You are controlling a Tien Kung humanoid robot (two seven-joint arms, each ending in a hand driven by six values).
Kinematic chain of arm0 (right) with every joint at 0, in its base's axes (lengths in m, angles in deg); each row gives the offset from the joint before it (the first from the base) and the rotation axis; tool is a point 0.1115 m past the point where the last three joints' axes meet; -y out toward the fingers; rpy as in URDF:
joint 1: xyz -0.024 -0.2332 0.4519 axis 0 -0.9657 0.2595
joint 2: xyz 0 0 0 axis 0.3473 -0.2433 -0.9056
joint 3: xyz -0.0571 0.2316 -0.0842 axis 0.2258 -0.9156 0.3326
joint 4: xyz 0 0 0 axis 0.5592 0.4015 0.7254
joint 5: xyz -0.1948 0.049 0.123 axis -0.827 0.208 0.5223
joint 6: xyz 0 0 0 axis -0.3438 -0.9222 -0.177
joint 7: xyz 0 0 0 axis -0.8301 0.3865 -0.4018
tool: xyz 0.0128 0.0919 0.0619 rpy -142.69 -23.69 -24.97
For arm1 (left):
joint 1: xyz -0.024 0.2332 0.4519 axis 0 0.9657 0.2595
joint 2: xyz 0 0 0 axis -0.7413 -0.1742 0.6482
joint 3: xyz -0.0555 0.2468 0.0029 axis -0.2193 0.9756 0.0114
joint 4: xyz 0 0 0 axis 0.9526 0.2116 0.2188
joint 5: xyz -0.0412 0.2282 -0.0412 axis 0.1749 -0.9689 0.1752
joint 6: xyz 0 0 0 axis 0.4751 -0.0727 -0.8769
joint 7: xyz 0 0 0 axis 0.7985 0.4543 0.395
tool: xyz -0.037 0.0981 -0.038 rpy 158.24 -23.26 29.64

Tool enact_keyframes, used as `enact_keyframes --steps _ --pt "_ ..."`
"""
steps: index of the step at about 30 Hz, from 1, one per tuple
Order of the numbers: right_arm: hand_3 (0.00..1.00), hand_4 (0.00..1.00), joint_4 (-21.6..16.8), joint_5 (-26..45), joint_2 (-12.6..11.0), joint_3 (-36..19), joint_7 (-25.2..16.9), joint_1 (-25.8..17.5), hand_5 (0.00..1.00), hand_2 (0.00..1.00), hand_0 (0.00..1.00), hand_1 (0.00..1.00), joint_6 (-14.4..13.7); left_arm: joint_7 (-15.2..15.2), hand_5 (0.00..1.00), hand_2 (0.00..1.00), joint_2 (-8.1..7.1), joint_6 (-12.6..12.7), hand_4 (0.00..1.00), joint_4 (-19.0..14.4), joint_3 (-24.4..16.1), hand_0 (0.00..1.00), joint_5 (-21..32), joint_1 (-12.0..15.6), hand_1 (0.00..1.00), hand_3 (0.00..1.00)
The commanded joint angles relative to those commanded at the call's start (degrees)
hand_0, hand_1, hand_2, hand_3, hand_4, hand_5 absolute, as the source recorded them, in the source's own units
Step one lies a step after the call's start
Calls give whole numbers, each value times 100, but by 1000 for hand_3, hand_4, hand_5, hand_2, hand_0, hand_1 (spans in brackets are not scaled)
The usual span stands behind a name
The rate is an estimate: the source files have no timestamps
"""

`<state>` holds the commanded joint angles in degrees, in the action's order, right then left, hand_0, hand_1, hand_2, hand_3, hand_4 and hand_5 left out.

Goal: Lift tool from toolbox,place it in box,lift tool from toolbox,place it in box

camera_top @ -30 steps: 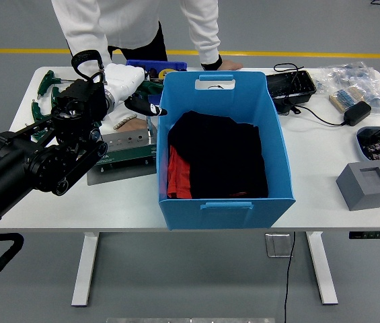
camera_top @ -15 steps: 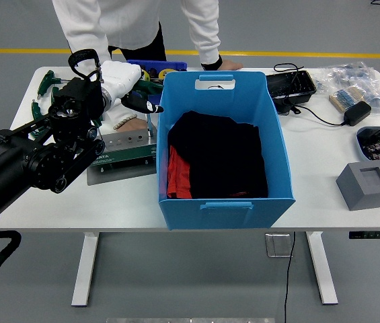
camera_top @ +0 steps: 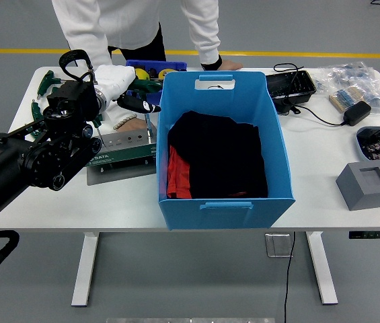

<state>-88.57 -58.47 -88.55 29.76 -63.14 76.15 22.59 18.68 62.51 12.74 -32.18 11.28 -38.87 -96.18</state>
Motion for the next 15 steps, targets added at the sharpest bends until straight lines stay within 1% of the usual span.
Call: enact_keyframes --steps 3,4,9,10,15 --pt "575 780 0 -17 1 -12 3 4 696 730 681 665 -3 -29 719 113 0 92 998 6 -3 282 112 -6 92 202" --pt "574 780 0 -21 1 -14 4 4 696 730 681 665 -3 -37 721 98 1 116 998 7 -4 275 136 -7 73 185" --pt "574 780 0 -29 1 -20 8 9 696 730 681 665 -5 -55 721 98 3 204 998 12 -3 275 170 -13 73 185" --pt "576 780 0 -28 1 -21 8 8 695 730 681 666 -4 -59 726 71 4 226 998 17 -1 248 178 -11 46 147" --pt "576 780 0 -29 -1 -17 8 12 695 730 681 666 -2 -92 726 71 12 367 998 54 29 248 240 1 46 147"
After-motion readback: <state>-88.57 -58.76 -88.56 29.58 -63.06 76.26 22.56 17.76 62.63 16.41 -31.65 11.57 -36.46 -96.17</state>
